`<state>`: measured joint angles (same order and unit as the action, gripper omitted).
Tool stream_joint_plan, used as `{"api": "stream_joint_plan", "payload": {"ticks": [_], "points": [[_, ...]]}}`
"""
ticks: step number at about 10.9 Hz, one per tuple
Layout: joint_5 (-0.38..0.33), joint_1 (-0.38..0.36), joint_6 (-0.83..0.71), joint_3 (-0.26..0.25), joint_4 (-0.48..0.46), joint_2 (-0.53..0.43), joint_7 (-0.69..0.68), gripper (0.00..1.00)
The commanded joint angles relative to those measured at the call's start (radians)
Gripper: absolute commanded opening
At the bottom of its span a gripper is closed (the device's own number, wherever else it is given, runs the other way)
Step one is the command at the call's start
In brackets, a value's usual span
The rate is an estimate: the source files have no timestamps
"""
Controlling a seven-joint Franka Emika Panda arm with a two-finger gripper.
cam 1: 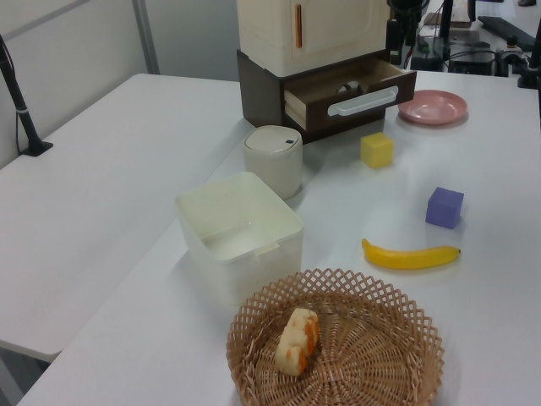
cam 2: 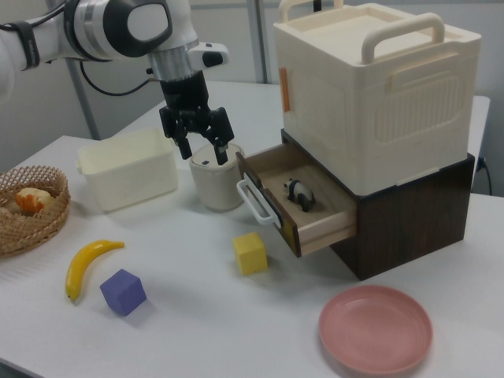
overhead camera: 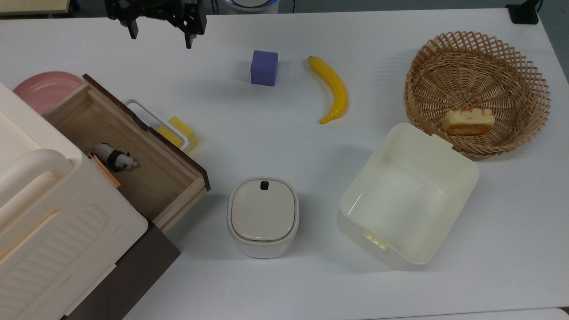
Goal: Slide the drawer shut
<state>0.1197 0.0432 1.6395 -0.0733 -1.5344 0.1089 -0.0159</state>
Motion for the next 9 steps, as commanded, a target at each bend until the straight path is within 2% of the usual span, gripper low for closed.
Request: {"api": "stream_joint_plan", "payload": {"ticks": [1,9], "points": [[0.011,-0.006,0.000,-0.002,-0.009,0.006,0.008,1.00],[0.002,0.021,0.049,-0.013,0.003,0.008,0.010,1.00]]}}
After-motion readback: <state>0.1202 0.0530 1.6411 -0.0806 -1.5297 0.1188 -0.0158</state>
